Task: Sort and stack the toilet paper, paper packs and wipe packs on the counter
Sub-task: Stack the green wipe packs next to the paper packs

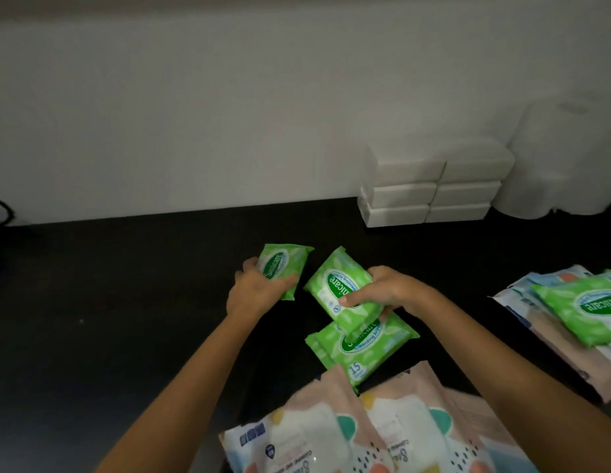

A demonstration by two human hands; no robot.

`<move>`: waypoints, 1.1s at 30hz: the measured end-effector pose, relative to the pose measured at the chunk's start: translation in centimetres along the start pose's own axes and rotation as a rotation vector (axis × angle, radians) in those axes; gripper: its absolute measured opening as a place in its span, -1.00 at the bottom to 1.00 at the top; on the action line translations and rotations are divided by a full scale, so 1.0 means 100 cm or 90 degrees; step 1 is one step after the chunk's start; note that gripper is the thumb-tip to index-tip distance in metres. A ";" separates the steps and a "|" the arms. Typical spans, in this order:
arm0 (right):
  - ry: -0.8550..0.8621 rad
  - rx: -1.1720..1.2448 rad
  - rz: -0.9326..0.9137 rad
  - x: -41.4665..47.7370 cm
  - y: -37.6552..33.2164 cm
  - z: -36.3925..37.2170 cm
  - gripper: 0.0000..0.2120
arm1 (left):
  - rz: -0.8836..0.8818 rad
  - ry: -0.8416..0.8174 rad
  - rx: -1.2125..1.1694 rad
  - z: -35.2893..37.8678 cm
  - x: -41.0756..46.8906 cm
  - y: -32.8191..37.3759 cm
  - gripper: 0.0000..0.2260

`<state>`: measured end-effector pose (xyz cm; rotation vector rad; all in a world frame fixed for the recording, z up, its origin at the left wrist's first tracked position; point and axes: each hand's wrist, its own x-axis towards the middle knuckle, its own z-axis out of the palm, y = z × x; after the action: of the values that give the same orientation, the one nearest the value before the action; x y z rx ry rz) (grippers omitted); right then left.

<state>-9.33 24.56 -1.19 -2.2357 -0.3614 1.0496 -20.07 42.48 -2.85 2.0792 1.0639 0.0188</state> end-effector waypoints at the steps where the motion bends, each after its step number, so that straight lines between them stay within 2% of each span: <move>1: 0.007 0.027 -0.003 -0.003 0.000 0.000 -0.59 | -0.012 0.017 -0.016 -0.006 0.002 -0.007 -0.19; 4: 0.056 0.139 -0.030 -0.006 0.000 -0.006 -0.67 | -0.060 0.040 -0.051 -0.018 0.012 -0.019 -0.16; 7: 0.093 0.280 -0.043 -0.001 -0.004 -0.012 -0.64 | -0.082 0.038 -0.053 -0.012 0.025 -0.015 -0.12; 13: 0.134 0.381 -0.037 0.028 -0.010 -0.014 -0.60 | 0.016 -0.008 0.034 0.020 0.048 0.019 -0.20; 18: 0.221 0.278 -0.032 0.063 -0.010 -0.017 -0.61 | 0.092 -0.018 0.114 0.027 0.064 0.031 -0.26; 22: 0.246 0.220 -0.082 0.090 -0.016 -0.013 -0.61 | 0.194 -0.009 0.176 0.026 0.072 0.024 -0.43; 27: 0.224 0.163 -0.129 0.122 -0.037 0.000 -0.60 | 0.146 0.016 0.173 0.010 0.089 0.014 -0.47; 33: 0.199 0.203 -0.153 0.134 -0.064 0.021 -0.53 | 0.111 -0.009 0.128 -0.016 0.112 -0.005 -0.46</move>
<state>-2.16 36.84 -5.99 -1.9685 -0.2934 0.5747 -13.73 51.39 -5.66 2.3450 0.9041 -0.0167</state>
